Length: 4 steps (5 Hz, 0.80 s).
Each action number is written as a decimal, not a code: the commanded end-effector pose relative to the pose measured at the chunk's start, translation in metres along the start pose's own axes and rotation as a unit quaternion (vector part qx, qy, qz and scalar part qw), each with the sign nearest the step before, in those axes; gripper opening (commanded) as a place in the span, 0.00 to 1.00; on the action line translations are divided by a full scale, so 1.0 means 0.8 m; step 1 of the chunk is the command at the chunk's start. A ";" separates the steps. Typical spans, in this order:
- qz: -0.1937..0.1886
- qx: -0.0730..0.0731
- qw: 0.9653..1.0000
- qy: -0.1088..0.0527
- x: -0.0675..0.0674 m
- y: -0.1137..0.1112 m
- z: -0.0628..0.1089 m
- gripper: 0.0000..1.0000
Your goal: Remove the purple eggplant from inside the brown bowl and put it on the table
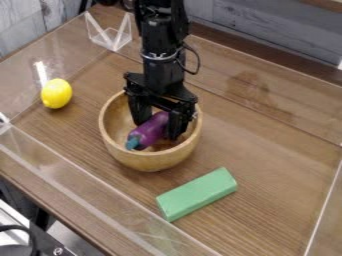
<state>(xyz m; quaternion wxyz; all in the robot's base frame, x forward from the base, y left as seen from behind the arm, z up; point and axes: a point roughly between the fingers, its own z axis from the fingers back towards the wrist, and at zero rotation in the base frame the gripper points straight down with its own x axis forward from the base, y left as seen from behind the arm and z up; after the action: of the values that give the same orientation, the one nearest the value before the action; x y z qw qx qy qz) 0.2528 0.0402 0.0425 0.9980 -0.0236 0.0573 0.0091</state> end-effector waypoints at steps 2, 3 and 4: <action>0.008 0.004 1.000 -0.017 0.007 0.006 0.006 1.00; 0.010 0.004 1.000 -0.017 0.008 0.006 0.004 1.00; 0.014 0.003 1.000 -0.019 0.008 0.006 0.004 0.00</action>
<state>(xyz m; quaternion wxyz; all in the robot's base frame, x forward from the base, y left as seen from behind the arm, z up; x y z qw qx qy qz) 0.2553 0.0411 0.0373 0.9981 -0.0225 0.0545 0.0178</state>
